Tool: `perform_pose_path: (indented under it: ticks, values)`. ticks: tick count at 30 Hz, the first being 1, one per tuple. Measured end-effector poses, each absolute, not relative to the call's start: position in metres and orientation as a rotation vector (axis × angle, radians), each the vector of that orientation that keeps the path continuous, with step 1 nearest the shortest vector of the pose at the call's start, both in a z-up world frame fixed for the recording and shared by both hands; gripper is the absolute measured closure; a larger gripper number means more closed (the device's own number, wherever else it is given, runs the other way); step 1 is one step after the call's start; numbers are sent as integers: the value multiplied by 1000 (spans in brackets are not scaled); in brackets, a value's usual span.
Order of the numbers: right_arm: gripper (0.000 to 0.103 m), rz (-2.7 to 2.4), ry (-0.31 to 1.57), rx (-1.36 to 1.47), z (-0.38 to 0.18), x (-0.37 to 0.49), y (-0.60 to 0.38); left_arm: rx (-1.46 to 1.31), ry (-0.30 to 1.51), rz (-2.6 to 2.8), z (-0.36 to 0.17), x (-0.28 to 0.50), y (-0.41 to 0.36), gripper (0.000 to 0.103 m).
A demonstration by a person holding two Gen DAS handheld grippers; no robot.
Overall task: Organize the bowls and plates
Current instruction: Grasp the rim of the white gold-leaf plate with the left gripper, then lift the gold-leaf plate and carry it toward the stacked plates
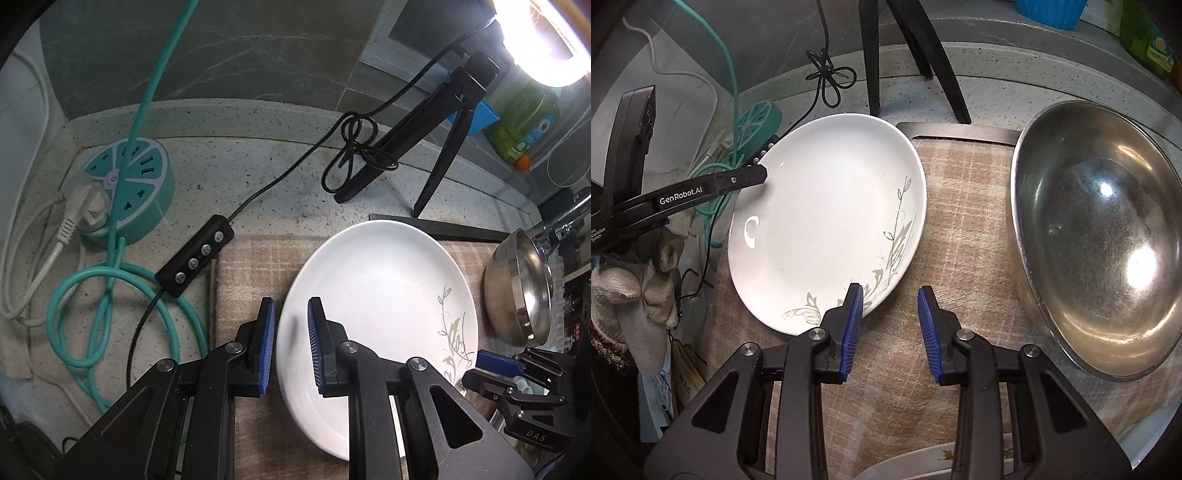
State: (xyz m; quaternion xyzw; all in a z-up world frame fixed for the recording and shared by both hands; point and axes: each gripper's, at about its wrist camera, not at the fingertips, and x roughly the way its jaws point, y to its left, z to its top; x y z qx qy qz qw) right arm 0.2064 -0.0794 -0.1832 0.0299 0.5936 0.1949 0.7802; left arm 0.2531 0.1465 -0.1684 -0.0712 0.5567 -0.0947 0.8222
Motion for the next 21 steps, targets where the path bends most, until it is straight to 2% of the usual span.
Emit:
perform_pose_path:
  ticks: [5,21]
  values:
    - [84,449,1288,40,-184,212,-71,-148,1191,-189,-171,255,143,87]
    - [87,449,1298,71,-188,219,-74,-136,1210,-161,-181,252,137,88]
